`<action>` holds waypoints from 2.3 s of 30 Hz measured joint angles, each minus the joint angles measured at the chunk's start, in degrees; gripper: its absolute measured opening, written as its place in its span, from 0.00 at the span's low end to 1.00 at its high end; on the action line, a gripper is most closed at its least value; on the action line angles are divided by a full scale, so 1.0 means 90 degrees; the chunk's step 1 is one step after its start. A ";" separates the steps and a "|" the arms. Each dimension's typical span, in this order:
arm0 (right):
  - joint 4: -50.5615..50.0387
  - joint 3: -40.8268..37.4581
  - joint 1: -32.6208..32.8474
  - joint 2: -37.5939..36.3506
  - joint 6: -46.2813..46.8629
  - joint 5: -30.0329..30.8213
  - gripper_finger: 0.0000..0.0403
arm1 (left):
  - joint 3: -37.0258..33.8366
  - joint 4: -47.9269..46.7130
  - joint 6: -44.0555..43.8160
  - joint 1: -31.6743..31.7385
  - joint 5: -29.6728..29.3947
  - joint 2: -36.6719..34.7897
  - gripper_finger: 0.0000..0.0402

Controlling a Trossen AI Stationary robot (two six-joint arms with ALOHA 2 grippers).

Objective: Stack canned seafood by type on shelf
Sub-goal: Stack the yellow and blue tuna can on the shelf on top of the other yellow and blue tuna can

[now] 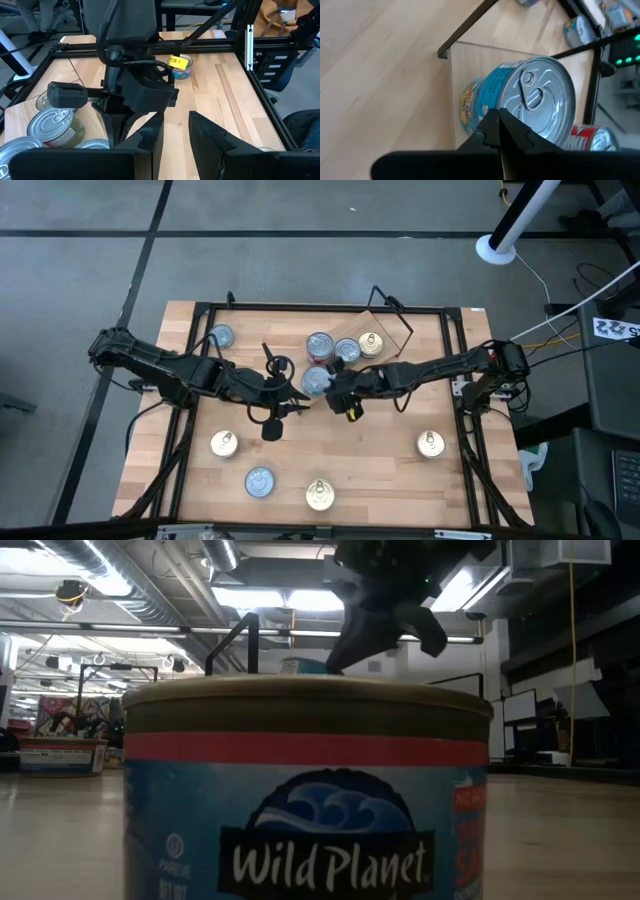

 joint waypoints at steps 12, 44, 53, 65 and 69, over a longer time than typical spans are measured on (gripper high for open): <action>0.0241 0.0000 -0.0122 0.0000 -0.0548 -0.0203 0.00 | 0.0002 0.0000 0.0038 0.0002 -0.0002 0.0000 0.21; 0.0185 0.0000 -0.0531 0.0380 -0.0757 -0.0855 0.00 | 0.0010 0.0035 0.0041 0.0000 -0.0002 -0.0002 0.21; 0.0205 0.0000 -0.0529 0.0418 -0.0864 -0.0734 0.00 | 0.0011 0.0002 0.0038 0.0002 -0.0002 -0.0002 0.21; 0.0203 0.0000 -0.0529 0.0418 -0.0905 -0.0722 0.12 | 0.0010 0.0002 0.0038 0.0002 -0.0002 -0.0002 0.21; 0.0220 0.0000 -0.0529 0.0418 -0.0905 -0.0718 0.24 | 0.0009 0.0000 0.0041 0.0000 -0.0002 -0.0002 0.21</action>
